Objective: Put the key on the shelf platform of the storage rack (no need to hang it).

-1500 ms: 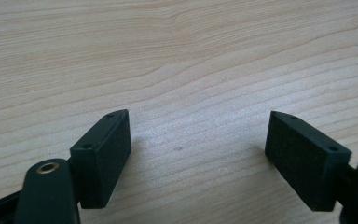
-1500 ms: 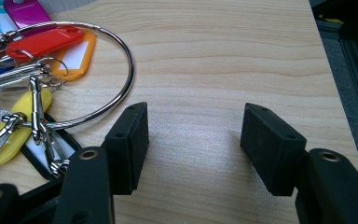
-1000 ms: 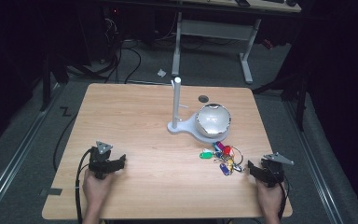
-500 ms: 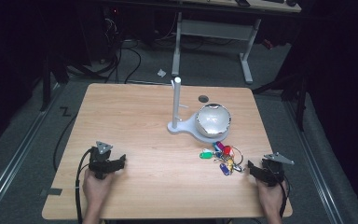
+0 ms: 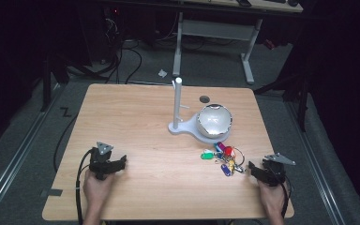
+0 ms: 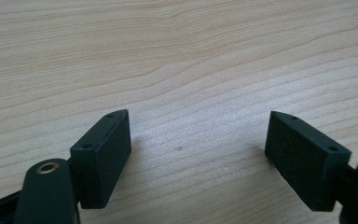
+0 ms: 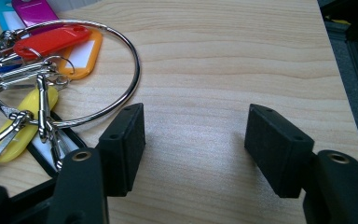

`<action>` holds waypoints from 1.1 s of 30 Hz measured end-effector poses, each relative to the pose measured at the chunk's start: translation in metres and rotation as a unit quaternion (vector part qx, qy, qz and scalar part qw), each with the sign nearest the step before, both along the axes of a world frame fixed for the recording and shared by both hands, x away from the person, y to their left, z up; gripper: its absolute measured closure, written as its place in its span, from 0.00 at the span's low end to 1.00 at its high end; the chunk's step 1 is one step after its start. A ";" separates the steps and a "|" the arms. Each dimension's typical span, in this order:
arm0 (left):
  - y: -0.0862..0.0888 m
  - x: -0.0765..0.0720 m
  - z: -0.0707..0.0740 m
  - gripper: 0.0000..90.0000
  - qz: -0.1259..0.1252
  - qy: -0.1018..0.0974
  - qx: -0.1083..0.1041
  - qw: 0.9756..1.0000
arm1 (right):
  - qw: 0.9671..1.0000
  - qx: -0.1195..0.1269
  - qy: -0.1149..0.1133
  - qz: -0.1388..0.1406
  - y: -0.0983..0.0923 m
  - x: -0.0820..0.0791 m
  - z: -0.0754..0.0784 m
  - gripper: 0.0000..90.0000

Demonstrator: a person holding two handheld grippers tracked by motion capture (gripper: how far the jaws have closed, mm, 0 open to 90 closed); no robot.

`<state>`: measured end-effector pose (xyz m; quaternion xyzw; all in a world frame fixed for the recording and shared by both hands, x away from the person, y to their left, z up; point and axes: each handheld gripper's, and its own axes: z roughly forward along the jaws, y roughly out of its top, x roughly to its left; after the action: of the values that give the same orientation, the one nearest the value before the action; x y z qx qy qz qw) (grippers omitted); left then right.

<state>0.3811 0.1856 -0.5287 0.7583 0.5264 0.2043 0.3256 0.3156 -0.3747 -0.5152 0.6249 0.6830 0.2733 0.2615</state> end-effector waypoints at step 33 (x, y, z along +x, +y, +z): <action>0.000 0.000 0.000 0.25 0.000 0.000 0.000 1.000 | 0.995 0.029 -0.004 0.091 0.046 0.015 0.023 0.52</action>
<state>0.3812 0.1856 -0.5287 0.7584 0.5263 0.2044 0.3257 0.3304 -0.3282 -0.4922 0.5667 0.7277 0.3176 0.2203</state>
